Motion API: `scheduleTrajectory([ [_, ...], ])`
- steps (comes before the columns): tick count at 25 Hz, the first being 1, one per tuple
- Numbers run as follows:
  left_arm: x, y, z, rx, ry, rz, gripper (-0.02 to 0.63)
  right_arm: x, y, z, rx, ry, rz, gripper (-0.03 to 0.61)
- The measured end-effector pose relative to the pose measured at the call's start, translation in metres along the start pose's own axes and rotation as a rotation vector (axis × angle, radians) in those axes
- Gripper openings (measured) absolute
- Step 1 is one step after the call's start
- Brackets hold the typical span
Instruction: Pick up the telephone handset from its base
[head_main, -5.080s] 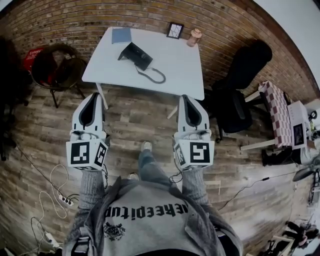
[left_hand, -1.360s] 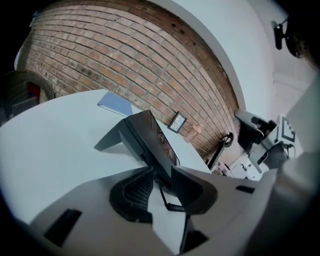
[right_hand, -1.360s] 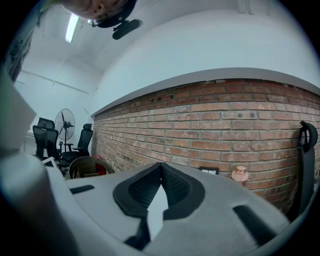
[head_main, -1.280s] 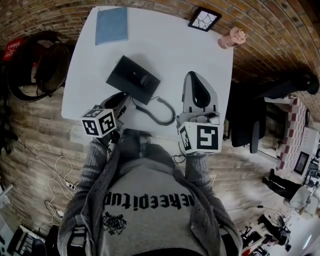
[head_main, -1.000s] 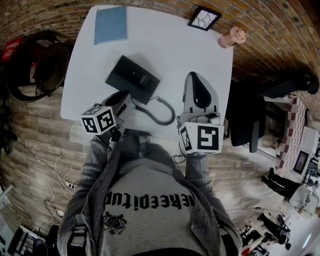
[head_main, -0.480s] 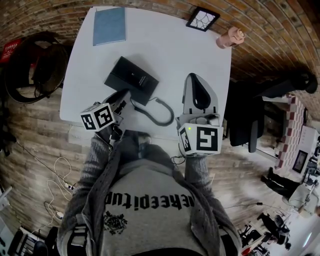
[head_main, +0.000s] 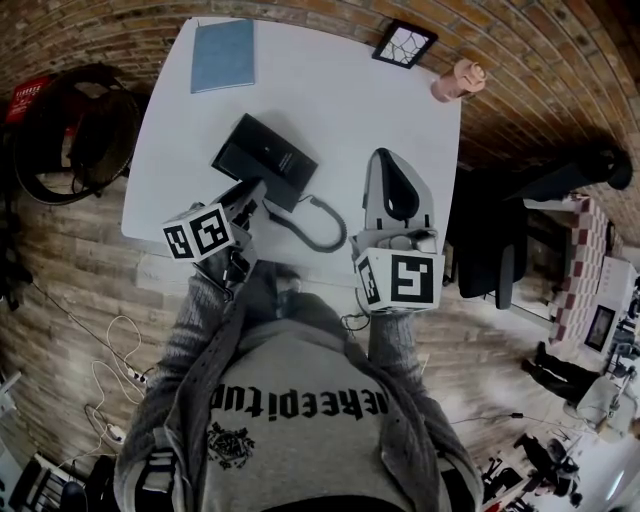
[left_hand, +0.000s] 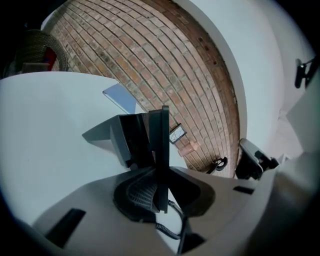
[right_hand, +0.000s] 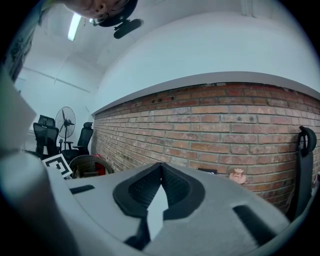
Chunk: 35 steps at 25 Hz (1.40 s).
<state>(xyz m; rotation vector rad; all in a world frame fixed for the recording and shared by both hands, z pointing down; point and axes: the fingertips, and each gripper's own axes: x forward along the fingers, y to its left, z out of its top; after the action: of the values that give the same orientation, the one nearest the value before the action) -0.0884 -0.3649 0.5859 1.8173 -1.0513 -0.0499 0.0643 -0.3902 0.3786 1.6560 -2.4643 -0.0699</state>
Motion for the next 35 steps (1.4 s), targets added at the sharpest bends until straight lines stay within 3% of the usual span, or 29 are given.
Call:
scheduleTrajectory([
  [3, -0.004, -0.014, 0.001, 0.001, -0.006, -0.037, 0.071, -0.005, 0.001, 0.004, -0.001, -0.012, 0.004, 0.004],
  [7, -0.016, -0.015, 0.013, 0.055, -0.056, 0.002, 0.071, -0.013, 0.001, 0.011, -0.005, -0.031, 0.01, 0.003],
  [18, -0.053, -0.057, 0.03, 0.155, -0.157, -0.01, 0.071, -0.041, 0.005, 0.03, -0.017, -0.086, 0.031, 0.003],
  [24, -0.074, -0.084, 0.034, 0.259, -0.211, 0.016, 0.071, -0.062, 0.003, 0.039, -0.014, -0.12, 0.038, 0.003],
  [35, -0.114, -0.114, 0.035, 0.344, -0.309, 0.05, 0.071, -0.096, 0.003, 0.05, -0.033, -0.147, 0.047, 0.003],
])
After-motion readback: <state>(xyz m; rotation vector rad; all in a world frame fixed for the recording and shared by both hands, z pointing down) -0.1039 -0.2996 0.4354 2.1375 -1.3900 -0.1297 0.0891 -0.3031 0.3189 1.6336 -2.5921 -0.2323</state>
